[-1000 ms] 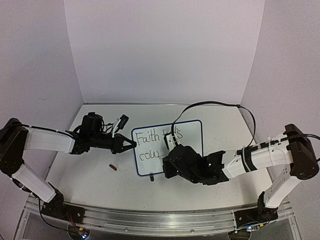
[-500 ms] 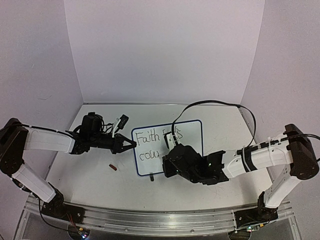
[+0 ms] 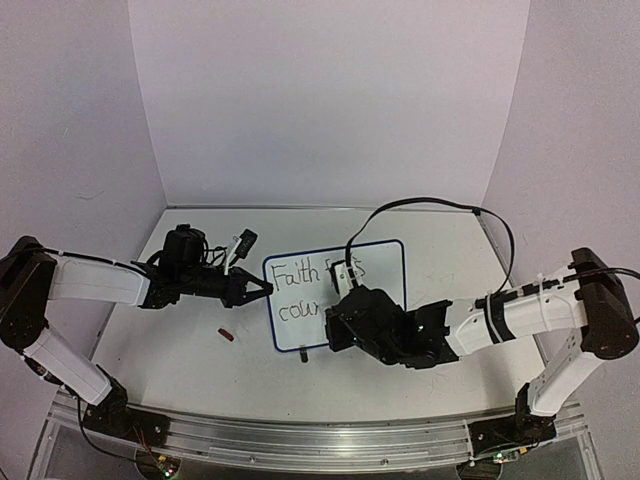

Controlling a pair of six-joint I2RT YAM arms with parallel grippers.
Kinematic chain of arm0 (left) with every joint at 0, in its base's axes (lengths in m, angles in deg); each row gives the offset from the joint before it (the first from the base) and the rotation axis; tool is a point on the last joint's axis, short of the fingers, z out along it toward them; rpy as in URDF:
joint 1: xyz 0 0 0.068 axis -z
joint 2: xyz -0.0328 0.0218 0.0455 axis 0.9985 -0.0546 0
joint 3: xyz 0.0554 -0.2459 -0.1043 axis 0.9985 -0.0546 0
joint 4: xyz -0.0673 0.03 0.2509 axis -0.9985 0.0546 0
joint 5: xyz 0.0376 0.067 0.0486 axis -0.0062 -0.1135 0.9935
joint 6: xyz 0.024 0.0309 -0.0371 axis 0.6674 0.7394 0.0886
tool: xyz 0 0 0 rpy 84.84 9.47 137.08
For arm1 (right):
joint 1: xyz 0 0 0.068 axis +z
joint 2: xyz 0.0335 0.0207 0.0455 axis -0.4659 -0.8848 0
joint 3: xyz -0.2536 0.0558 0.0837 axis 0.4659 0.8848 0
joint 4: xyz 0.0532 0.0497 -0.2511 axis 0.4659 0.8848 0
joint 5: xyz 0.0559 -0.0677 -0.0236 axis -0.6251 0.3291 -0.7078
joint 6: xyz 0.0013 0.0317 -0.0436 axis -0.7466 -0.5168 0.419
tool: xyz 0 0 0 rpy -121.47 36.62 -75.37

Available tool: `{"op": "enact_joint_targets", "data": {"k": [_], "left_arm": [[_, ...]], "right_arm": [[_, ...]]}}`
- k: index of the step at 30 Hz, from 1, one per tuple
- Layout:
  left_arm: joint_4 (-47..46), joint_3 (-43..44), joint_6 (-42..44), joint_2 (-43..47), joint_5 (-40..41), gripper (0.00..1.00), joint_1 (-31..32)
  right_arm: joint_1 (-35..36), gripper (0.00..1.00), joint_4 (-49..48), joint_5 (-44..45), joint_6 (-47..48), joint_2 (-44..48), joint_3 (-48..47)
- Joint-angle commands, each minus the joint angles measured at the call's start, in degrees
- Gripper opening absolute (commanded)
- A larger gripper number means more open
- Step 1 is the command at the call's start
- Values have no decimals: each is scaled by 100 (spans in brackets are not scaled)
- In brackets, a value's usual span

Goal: Write a sentence on the whiteboard

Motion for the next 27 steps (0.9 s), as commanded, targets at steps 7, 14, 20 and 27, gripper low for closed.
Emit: {"op": "enact_joint_targets", "data": {"k": [7, 14, 20, 27], "left_arm": [[275, 81, 264, -49, 402, 0, -23], [277, 71, 264, -38, 408, 0, -23], [282, 88, 256, -46, 402, 0, -23], [282, 97, 238, -38, 389, 0, -23]], "right_arm": [[-197, 0, -203, 587, -89, 383, 13], [-194, 0, -554, -354, 218, 770, 520], [-200, 0, -679, -643, 103, 659, 614], [-200, 0, -581, -329, -99, 470, 511]]}}
